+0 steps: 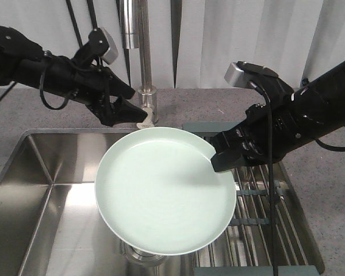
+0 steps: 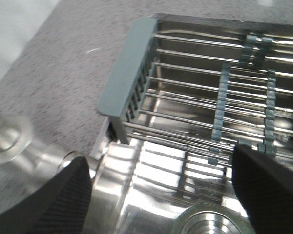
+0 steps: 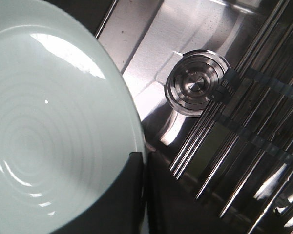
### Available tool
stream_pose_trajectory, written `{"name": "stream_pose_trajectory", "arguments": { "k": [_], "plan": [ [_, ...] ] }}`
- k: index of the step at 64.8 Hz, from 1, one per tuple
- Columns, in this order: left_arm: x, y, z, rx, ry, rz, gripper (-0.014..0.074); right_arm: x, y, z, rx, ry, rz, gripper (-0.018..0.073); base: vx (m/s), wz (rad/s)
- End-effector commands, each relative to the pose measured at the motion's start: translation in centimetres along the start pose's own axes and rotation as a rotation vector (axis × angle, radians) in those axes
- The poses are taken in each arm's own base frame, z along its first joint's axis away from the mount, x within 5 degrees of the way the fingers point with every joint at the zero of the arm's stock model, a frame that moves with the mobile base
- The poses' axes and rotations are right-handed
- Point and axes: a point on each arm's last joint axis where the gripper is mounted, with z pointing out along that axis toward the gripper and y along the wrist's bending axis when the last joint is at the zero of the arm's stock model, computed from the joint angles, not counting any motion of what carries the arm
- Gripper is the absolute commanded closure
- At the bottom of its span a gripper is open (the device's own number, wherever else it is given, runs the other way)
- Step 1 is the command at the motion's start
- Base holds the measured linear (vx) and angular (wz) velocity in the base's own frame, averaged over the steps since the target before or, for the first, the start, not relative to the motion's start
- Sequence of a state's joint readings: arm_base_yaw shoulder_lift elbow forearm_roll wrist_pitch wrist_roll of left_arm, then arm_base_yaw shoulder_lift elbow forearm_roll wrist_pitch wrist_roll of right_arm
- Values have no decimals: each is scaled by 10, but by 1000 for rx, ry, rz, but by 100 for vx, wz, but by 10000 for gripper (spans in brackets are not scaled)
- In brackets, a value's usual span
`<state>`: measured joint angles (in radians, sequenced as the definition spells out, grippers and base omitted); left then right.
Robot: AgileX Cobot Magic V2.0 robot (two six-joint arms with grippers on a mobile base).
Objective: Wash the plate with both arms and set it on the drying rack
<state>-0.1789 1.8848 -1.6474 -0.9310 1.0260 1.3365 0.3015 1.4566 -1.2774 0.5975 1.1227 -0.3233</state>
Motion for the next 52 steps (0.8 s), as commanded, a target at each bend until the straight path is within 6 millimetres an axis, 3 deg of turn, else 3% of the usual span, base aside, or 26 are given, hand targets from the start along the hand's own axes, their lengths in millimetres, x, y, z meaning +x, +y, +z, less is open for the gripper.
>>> {"name": "stream_pose_trajectory", "arguments": {
  "k": [1,27,34,52],
  "plan": [
    [-31,-12,-45,-117,-58,-59,42,-6,12,-18,-25,-96,-21,564,0,0],
    [-31,-26,-136,-512,56,-468,42,-6,12,-18,-25,-96,-21,564,0,0],
    [-29,-33,-159,-636,19,-549,46,-6,12,-18,-25,-96,-21,564,0,0],
    [-3,-91,-190,-788,-81,-573,113,-6,12,-18,-25,-96,-21,564,0,0]
  ]
}}
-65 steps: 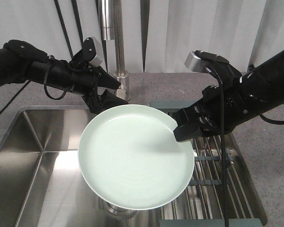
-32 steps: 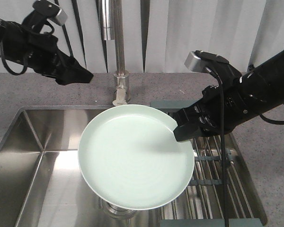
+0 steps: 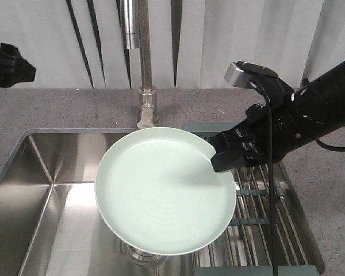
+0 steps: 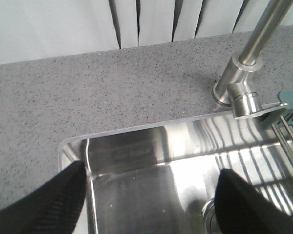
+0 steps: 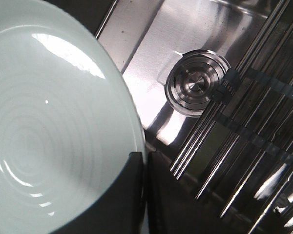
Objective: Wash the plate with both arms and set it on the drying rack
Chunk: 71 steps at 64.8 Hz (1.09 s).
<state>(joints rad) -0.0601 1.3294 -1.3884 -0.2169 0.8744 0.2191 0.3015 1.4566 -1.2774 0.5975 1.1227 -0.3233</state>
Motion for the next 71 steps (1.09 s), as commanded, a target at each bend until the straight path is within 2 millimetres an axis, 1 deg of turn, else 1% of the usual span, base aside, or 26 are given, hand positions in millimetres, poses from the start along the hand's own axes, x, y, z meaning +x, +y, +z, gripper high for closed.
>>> {"name": "stream_pose_trajectory", "arguments": {
  "k": [1,7,11,16,35,44,53,71],
  "plan": [
    [6,-4,-33,-30,-141,-21,116,-6,12,-18,-25,-96,-21,564,0,0],
    [28,-8,-48,-34,-140,-29,131,-6,12,-18,-25,-96,-21,564,0,0],
    [41,-10,-54,-33,-136,-40,133,-6,12,-18,-25,-96,-21,564,0,0],
    [56,-13,-64,-35,-150,-42,133,-6,12,-18,-25,-96,-21,564,0,0],
    [110,-20,-85,-38,-169,-40,133,-6,12,-18,-25,-96,-21,564,0,0],
    [135,-23,-89,-39,-173,-40,133,-6,12,-18,-25,-96,-21,564,0,0],
    [159,-24,-89,-41,-170,-40,133,-6,12,-18,-25,-96,-21,564,0,0],
    [197,-27,-86,-43,-171,-40,133,-6,12,-18,-25,-96,-21,564,0,0]
  ]
}}
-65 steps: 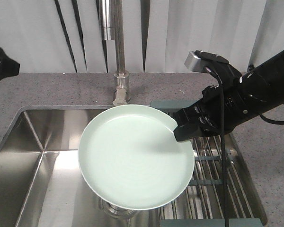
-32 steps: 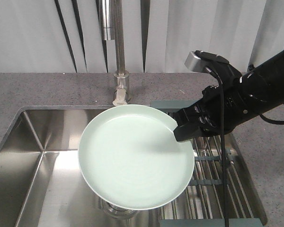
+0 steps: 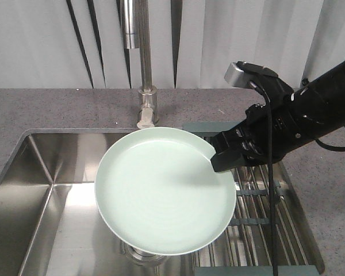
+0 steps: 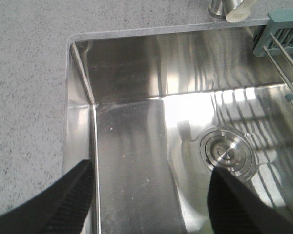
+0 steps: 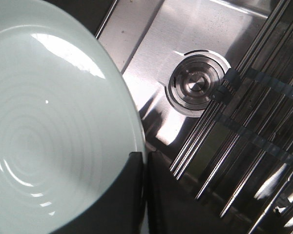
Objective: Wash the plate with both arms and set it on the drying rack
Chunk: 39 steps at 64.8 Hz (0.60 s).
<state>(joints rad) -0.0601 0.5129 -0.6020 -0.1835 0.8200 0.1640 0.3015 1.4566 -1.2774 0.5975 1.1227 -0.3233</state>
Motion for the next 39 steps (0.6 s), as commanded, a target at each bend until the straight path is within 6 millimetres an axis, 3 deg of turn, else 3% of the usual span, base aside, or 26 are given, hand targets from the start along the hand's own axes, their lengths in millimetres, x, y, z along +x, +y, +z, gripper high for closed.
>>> {"name": "stream_pose_trajectory", "arguments": {
  "k": [1,16,39],
  "plan": [
    [-2,0,-4,-6,-93,-13,133,-6,12,-18,-25,-96,-21,564,0,0],
    [16,0,-1,-6,-84,-14,133,-6,12,-18,-25,-96,-21,564,0,0],
    [17,-1,-1,-5,-75,-14,133,-6,12,-18,-25,-96,-21,564,0,0]
  ]
}}
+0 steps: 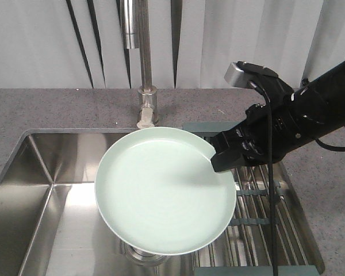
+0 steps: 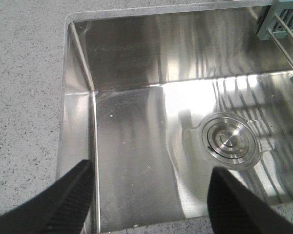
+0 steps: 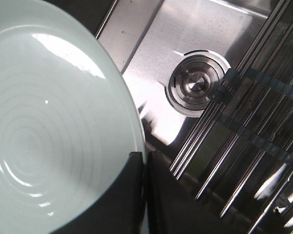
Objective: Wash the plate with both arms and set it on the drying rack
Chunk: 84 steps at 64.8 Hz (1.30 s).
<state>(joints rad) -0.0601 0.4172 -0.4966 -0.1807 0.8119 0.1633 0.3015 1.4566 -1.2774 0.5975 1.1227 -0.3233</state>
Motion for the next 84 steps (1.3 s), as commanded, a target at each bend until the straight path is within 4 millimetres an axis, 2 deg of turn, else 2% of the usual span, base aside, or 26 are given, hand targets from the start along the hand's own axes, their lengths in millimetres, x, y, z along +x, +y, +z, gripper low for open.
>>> {"name": "stream_pose_trajectory", "arguments": {
  "k": [1,74,84],
  "plan": [
    [-12,0,-4,-2,-77,-14,133,-6,12,-18,-25,-96,-21,564,0,0],
    [-12,0,-4,-2,-77,-14,133,-9,11,-18,-13,-133,-21,564,0,0],
    [-12,0,-4,-2,-77,-14,133,-8,10,-18,-2,-126,-77,564,0,0]
  ]
}}
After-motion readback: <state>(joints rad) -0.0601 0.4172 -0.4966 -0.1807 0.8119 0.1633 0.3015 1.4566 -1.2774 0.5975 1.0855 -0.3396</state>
